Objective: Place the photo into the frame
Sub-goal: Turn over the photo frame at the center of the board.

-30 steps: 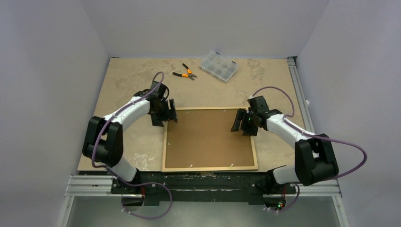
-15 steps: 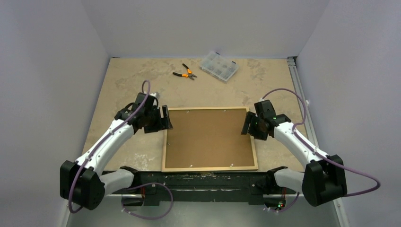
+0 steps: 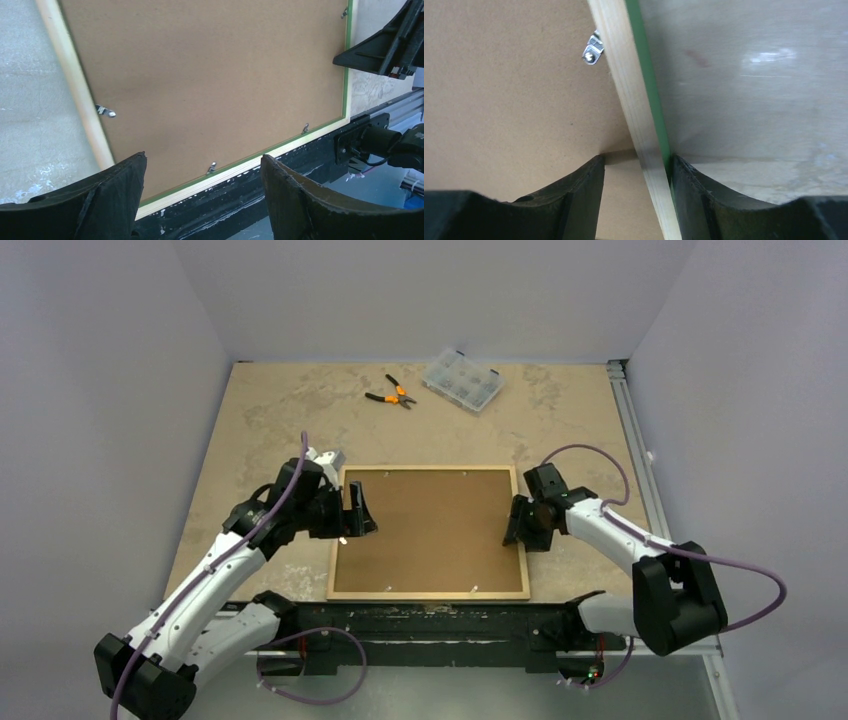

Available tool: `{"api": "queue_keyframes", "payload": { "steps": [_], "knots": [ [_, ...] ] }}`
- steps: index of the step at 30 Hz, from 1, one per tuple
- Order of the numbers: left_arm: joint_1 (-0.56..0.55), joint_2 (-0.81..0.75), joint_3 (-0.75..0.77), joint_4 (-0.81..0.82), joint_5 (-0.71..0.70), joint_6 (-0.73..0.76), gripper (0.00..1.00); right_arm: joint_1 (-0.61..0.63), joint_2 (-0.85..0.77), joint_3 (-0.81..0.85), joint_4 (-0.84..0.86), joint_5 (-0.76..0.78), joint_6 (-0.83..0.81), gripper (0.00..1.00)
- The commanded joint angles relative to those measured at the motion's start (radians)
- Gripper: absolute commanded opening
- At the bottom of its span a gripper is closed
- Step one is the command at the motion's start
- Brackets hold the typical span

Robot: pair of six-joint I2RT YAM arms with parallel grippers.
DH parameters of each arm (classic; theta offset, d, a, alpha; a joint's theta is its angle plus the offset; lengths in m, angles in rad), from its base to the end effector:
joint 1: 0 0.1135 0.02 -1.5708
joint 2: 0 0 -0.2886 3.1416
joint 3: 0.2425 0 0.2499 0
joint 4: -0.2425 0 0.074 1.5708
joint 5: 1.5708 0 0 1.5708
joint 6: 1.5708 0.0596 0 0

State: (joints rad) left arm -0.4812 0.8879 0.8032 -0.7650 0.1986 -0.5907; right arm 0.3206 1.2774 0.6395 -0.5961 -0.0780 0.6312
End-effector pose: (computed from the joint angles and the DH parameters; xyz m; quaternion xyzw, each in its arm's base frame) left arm 0.1471 -0.0901 0.2772 -0.0160 0.9316 -0.2590 0.2545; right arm 0.1990 0.0710 0.1676 0.1459 0.9743 0.1109 0.1313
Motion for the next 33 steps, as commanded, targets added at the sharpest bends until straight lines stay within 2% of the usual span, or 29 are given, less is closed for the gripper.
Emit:
{"api": "queue_keyframes", "payload": {
  "steps": [1,4,8,15,20,22,24,26,27,33],
  "knots": [
    [-0.013,-0.017,-0.018,0.026,0.032,-0.014,0.86,0.123,0.065,0.046,0.1,-0.094,0.08,0.5],
    [-0.024,-0.03,-0.031,0.039,0.039,-0.011,0.92,0.179,0.107,0.086,0.103,-0.067,0.096,0.52],
    [-0.046,-0.066,-0.054,0.044,0.04,0.006,0.99,0.188,0.092,0.081,0.072,-0.023,0.089,0.55],
    [-0.136,-0.078,-0.087,0.099,0.052,0.052,1.0,0.211,0.036,-0.011,0.061,-0.031,0.083,0.54],
    [-0.27,-0.016,-0.061,0.148,0.011,0.084,1.0,0.231,0.025,-0.042,0.076,-0.051,0.105,0.42],
    [-0.329,0.013,-0.041,0.158,-0.018,0.097,1.0,0.232,0.012,-0.043,0.076,-0.054,0.107,0.34],
    [-0.392,0.044,-0.02,0.171,-0.054,0.113,0.98,0.232,-0.005,-0.029,0.065,-0.049,0.11,0.21],
    [-0.459,0.077,0.001,0.187,-0.098,0.128,0.97,0.231,-0.018,0.002,0.038,-0.037,0.109,0.03],
    [-0.497,0.099,0.013,0.188,-0.126,0.137,0.97,0.232,-0.02,0.022,0.023,-0.035,0.109,0.0],
    [-0.728,0.212,0.088,0.205,-0.369,0.194,0.98,0.232,-0.006,0.187,-0.067,-0.025,0.09,0.0]
  ]
}}
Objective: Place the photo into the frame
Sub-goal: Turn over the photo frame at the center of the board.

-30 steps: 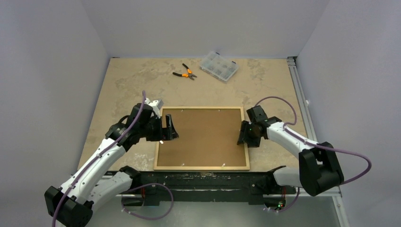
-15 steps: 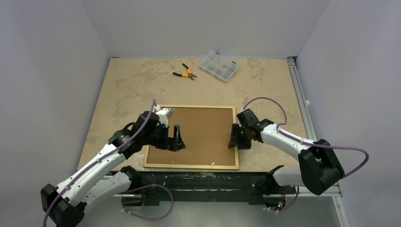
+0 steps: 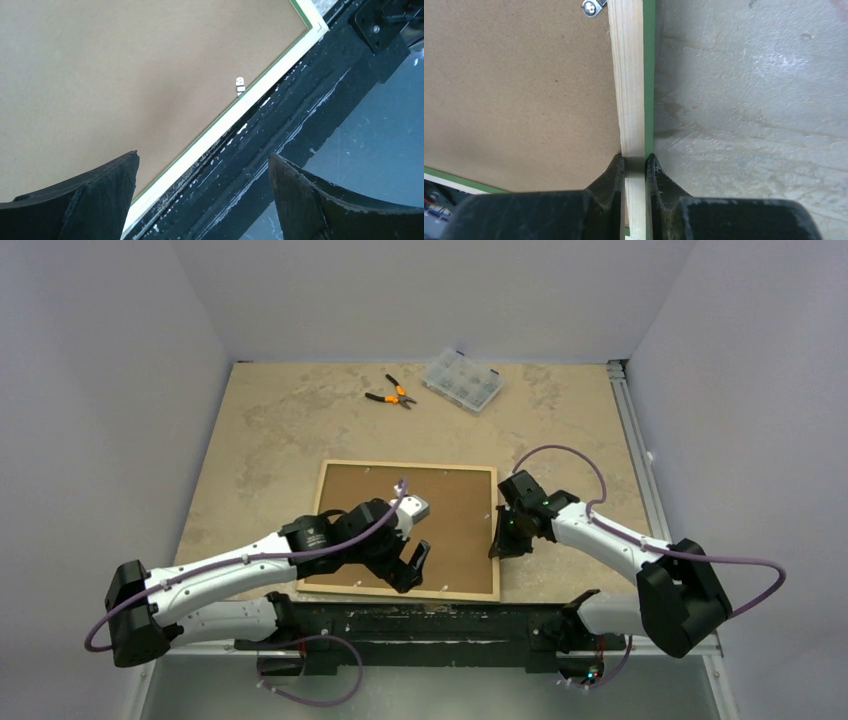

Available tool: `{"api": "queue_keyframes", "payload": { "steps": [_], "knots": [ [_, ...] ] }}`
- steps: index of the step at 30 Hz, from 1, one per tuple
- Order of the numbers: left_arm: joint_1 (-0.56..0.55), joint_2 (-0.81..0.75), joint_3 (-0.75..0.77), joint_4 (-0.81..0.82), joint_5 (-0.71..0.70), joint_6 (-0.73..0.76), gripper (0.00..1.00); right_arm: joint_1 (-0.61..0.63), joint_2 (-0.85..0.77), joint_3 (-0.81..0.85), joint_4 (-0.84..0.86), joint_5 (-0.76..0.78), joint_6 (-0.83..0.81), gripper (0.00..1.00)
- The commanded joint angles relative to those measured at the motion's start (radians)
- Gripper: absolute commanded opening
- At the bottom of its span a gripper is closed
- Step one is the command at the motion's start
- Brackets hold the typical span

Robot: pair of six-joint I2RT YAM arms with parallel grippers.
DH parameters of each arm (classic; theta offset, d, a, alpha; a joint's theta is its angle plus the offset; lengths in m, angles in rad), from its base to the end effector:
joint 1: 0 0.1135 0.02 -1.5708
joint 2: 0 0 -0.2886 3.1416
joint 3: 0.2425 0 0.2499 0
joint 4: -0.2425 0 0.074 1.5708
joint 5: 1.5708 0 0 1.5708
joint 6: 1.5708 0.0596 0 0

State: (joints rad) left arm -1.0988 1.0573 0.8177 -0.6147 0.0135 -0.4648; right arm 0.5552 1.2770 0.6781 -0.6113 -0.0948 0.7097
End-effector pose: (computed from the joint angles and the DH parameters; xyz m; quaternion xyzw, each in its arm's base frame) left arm 0.0974 -0.1926 0.2649 0.2942 0.8891 -0.2515 0.2444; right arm 0.1820 0.1195 0.1778 0.0674 0.9804 0.1435 0.1169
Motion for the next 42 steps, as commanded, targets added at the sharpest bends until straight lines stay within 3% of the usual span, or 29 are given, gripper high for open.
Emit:
{"api": "queue_keyframes", "payload": {
  "steps": [1,8,14,19,27,31,37,42],
  "knots": [
    [-0.151,0.055,0.09,0.054,-0.217,0.077,0.98,-0.003,0.002,0.173,-0.063,-0.017,0.01,0.0],
    [-0.36,0.175,0.156,0.029,-0.45,0.078,0.99,-0.003,0.033,0.312,-0.113,-0.054,0.016,0.0],
    [-0.503,0.315,0.18,-0.043,-0.74,-0.003,0.97,-0.005,0.027,0.342,-0.114,-0.101,0.036,0.0],
    [-0.528,0.47,0.251,-0.191,-0.953,-0.112,0.88,-0.005,0.002,0.361,-0.123,-0.144,0.047,0.0],
    [-0.504,0.654,0.365,-0.272,-1.061,-0.144,0.87,-0.006,-0.038,0.36,-0.128,-0.194,0.061,0.0],
    [-0.464,0.644,0.364,-0.275,-1.083,-0.148,0.79,-0.005,-0.055,0.341,-0.125,-0.213,0.067,0.0],
    [-0.443,0.603,0.373,-0.272,-1.146,-0.111,0.5,-0.006,-0.076,0.312,-0.116,-0.227,0.073,0.0],
    [-0.442,0.588,0.393,-0.315,-1.199,-0.115,0.33,-0.006,-0.098,0.305,-0.087,-0.245,0.074,0.0]
  ]
}}
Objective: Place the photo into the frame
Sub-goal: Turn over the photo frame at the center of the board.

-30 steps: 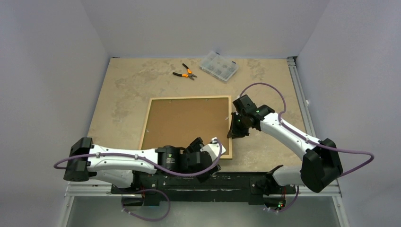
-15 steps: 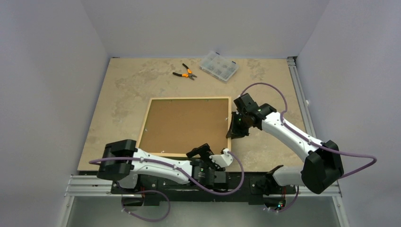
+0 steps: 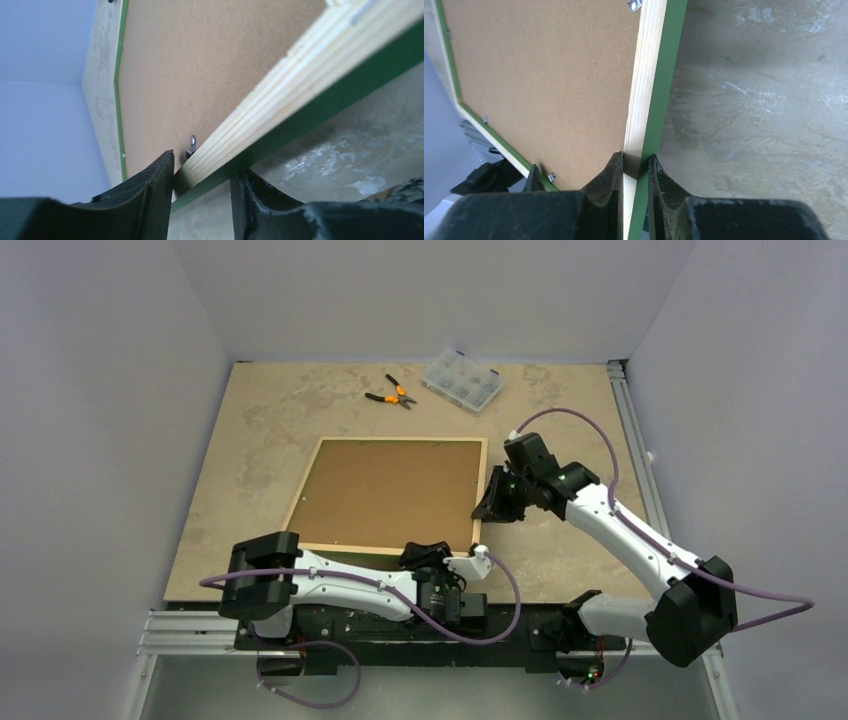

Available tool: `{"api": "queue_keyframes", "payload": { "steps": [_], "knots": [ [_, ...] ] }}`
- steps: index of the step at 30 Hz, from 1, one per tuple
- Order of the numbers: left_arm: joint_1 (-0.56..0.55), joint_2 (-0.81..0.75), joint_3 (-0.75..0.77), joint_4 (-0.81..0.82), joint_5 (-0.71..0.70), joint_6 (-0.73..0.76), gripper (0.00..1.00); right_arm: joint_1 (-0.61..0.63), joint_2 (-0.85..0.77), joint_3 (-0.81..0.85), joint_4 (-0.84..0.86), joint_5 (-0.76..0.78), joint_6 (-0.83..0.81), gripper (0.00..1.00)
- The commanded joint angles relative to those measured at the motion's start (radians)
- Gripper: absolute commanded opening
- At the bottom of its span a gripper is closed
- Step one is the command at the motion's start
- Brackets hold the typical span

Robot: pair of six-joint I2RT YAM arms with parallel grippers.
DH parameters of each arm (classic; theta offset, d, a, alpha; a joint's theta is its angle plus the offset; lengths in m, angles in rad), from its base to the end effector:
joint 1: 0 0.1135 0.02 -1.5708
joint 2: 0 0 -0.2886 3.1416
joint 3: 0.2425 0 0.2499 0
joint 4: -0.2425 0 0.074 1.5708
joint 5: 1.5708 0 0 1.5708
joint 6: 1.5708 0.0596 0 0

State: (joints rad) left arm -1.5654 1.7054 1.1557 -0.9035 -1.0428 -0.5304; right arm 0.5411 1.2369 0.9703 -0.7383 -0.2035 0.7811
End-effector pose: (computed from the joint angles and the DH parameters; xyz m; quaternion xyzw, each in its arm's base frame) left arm 0.0531 -0.3089 0.2206 0.4028 0.7668 0.2042 0.4562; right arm 0.2048 0.1371 0.2684 0.0862 0.9518 0.2475 0.1593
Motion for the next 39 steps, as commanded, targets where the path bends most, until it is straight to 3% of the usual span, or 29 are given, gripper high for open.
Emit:
{"api": "queue_keyframes", "payload": {
  "steps": [1,7,10,12,19,24,28,31,35,39],
  "knots": [
    [0.024,-0.065,0.058,-0.035,-0.15,-0.051,0.29,0.009,-0.067,0.012,0.054,-0.144,0.004,0.04],
    [0.024,-0.136,0.085,-0.118,-0.187,-0.062,0.09,0.008,-0.144,0.062,0.098,-0.108,-0.009,0.51],
    [0.021,-0.193,0.097,-0.128,-0.175,-0.033,0.03,0.008,-0.205,0.111,0.094,-0.027,-0.06,0.69],
    [0.016,-0.24,0.098,-0.117,-0.162,-0.01,0.02,0.008,-0.248,0.134,0.118,-0.001,-0.106,0.75],
    [0.013,-0.417,0.077,-0.008,-0.028,0.126,0.0,0.008,-0.354,0.157,0.256,0.015,-0.358,0.79],
    [0.012,-0.546,0.065,0.001,0.085,0.149,0.0,0.009,-0.454,0.067,0.499,-0.065,-0.542,0.77],
    [0.012,-0.626,0.049,0.028,0.216,0.176,0.0,0.009,-0.512,-0.046,0.743,-0.226,-0.681,0.74],
    [0.011,-0.666,0.048,0.025,0.308,0.182,0.0,0.01,-0.54,-0.116,0.891,-0.38,-0.827,0.8],
    [0.012,-0.705,0.035,0.021,0.409,0.177,0.0,0.012,-0.521,-0.119,0.894,-0.666,-1.037,0.85],
    [0.012,-0.717,0.023,0.017,0.497,0.167,0.0,0.033,-0.493,-0.114,0.938,-0.751,-1.072,0.89]
  ]
}}
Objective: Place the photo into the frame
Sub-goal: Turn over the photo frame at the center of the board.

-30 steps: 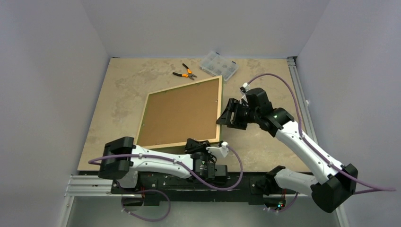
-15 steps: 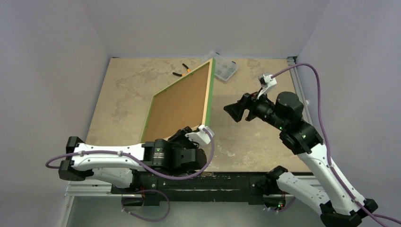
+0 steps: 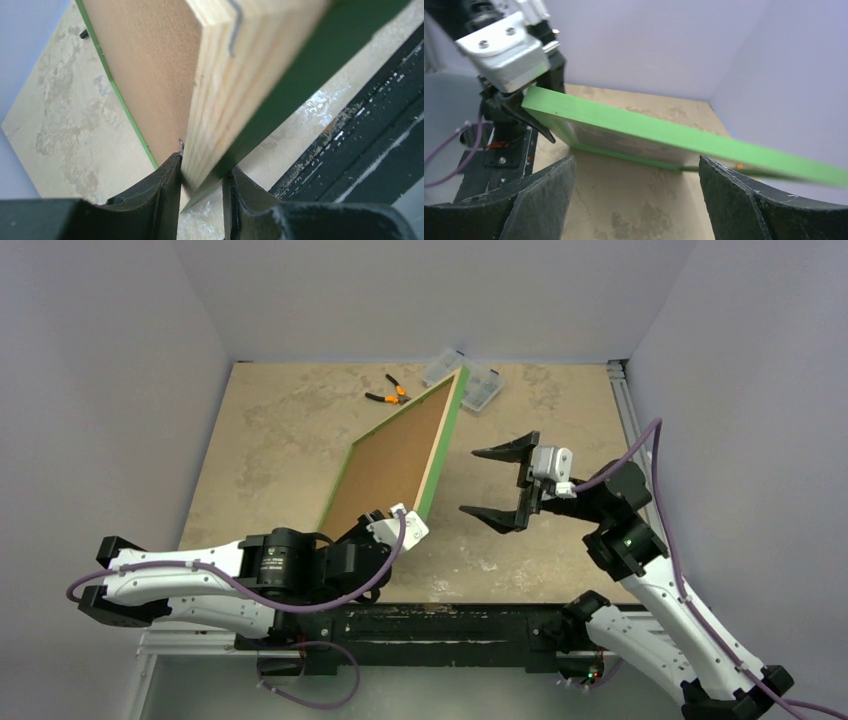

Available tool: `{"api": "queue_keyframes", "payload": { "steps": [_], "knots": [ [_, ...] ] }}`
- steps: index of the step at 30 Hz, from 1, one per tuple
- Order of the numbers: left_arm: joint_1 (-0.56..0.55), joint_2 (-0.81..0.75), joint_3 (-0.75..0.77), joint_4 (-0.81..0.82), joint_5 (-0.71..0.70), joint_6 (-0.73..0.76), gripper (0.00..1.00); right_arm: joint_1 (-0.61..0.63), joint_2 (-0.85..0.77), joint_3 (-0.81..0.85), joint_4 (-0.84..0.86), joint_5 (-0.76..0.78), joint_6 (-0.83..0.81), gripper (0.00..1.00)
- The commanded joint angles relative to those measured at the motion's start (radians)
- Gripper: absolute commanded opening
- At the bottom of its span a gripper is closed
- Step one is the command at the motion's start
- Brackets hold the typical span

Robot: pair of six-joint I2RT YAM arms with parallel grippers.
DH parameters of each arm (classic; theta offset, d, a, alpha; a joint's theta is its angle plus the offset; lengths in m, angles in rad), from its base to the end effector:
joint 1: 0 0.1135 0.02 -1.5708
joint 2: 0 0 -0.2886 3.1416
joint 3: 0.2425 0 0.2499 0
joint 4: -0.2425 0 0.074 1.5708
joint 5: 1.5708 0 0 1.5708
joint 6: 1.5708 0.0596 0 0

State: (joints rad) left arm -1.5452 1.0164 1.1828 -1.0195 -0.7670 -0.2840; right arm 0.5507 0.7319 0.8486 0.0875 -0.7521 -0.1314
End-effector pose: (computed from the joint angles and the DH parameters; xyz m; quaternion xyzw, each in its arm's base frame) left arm 0.0458 -0.1731 0.3702 0.4058 0.7788 -0.0443 0.4763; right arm 0.1102 0.1155 0.4180 -0.4648 0.4582 0.3769 0.6573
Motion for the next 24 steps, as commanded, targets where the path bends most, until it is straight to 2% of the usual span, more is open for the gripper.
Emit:
{"api": "queue_keyframes", "payload": {
  "steps": [1,8,9,12,18,24],
  "knots": [
    [-0.008,-0.028,-0.006,0.132,0.237,-0.079,0.0,0.036,0.012,0.014,0.087,-0.201,-0.2,0.9],
    [-0.009,-0.033,-0.009,0.144,0.323,-0.084,0.0,0.147,0.065,0.077,-0.037,-0.204,-0.397,0.9],
    [-0.008,-0.037,-0.009,0.144,0.343,-0.084,0.0,0.204,0.117,0.119,-0.142,-0.176,-0.498,0.89],
    [-0.009,-0.05,-0.012,0.146,0.359,-0.09,0.0,0.268,0.149,0.13,-0.171,-0.129,-0.577,0.89],
    [-0.009,-0.082,-0.023,0.168,0.371,-0.096,0.0,0.334,0.189,0.135,-0.219,-0.084,-0.661,0.87],
    [-0.009,-0.097,-0.031,0.163,0.348,-0.099,0.0,0.34,0.137,0.119,-0.265,-0.051,-0.695,0.85]
  ]
}}
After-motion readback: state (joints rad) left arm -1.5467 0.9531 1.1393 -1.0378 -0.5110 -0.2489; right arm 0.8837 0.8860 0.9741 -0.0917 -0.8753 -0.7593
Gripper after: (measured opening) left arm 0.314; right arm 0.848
